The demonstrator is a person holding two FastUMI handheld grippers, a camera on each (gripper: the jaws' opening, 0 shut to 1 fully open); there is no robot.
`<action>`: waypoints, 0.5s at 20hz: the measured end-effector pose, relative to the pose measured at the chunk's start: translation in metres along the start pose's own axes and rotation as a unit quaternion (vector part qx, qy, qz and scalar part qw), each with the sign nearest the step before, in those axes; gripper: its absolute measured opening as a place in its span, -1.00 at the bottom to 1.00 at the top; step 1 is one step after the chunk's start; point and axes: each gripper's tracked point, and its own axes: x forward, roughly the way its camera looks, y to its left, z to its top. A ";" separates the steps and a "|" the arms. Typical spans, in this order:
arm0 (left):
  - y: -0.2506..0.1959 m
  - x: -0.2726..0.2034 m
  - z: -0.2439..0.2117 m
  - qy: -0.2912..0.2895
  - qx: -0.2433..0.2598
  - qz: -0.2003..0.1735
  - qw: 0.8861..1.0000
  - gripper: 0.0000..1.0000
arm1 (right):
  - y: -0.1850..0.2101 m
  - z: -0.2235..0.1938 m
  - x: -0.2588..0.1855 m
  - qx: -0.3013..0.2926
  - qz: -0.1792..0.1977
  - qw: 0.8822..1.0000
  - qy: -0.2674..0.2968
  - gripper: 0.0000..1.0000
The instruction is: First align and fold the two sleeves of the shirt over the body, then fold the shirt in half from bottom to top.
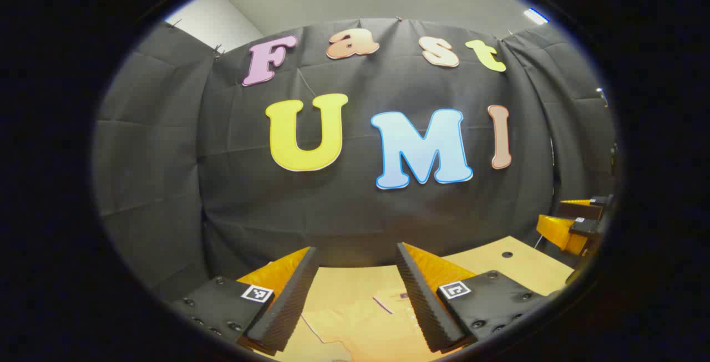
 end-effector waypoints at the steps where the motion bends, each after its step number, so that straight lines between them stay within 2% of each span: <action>1: 0.000 0.001 0.002 -0.002 0.004 0.001 1.000 0.87 | 0.001 0.000 0.001 -0.001 0.002 1.000 0.001 0.90; 10: 0.001 0.004 0.003 -0.006 0.009 0.002 1.000 0.89 | 0.009 -0.012 0.006 -0.009 0.016 1.000 0.016 0.90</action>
